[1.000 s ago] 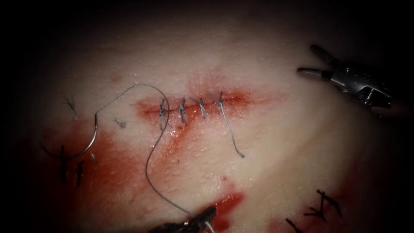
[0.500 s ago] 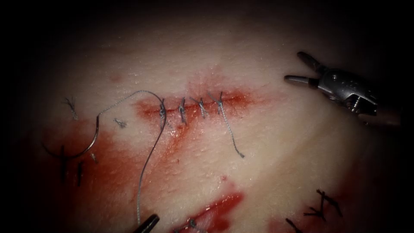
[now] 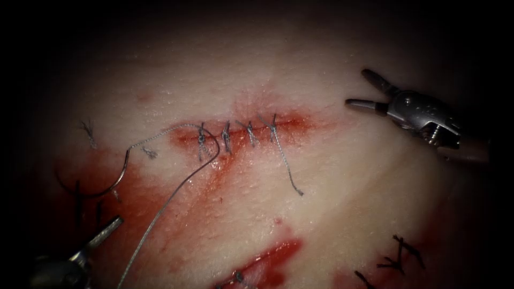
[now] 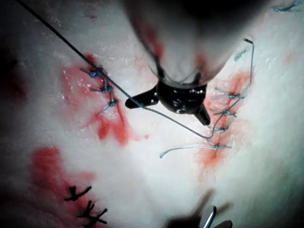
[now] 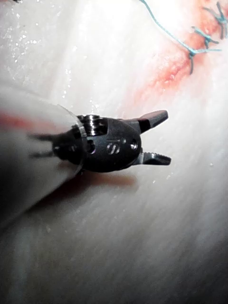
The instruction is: Wound Closure
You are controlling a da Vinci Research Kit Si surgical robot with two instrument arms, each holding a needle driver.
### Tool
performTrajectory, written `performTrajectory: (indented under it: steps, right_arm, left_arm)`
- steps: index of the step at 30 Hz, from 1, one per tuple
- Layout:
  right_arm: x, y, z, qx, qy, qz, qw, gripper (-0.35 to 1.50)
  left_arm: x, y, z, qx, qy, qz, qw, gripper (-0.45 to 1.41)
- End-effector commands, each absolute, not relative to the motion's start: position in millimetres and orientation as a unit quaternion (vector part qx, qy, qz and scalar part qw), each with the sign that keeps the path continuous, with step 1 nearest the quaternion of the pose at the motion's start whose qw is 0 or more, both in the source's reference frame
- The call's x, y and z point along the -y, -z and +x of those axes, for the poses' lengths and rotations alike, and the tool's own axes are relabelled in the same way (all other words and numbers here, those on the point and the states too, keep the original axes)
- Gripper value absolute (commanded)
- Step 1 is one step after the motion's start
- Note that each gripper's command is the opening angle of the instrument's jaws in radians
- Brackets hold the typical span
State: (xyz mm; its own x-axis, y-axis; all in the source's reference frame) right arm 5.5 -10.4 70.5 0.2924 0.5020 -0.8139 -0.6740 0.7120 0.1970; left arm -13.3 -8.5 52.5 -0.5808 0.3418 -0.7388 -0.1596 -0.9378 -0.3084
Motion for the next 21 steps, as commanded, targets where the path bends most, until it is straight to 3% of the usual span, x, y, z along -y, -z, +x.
performTrajectory:
  steps: [1, 4, 14, 20, 21]
  right_arm:
    - [10.0, -70.9, 6.4, -0.469, -0.367, -0.092, 0.798, 1.01]
    - [10.2, -70.8, 6.4, -0.469, -0.367, -0.091, 0.798, 1.01]
    - [10.6, -70.6, 6.9, -0.469, -0.367, -0.091, 0.798, 1.04]
    - [10.9, -70.4, 7.5, -0.471, -0.366, -0.089, 0.798, 1.06]
    - [11.0, -70.4, 7.7, -0.47, -0.366, -0.088, 0.798, 1.06]
  left_arm:
    - [7.1, -52.7, -12.8, 0.1, -0.875, -0.449, 0.149, 1.36]
    - [4.5, -52.1, -10.8, 0.037, -0.865, -0.457, 0.205, 1.25]
    - [-0.6, -45.3, -9.1, -0.072, -0.763, -0.559, 0.315, 1.25]
    - [-0.1, -44.5, -11.9, -0.193, -0.838, -0.467, 0.205, 1.25]
    - [-0.1, -45.2, -12.1, -0.263, -0.885, -0.359, 0.135, 1.23]
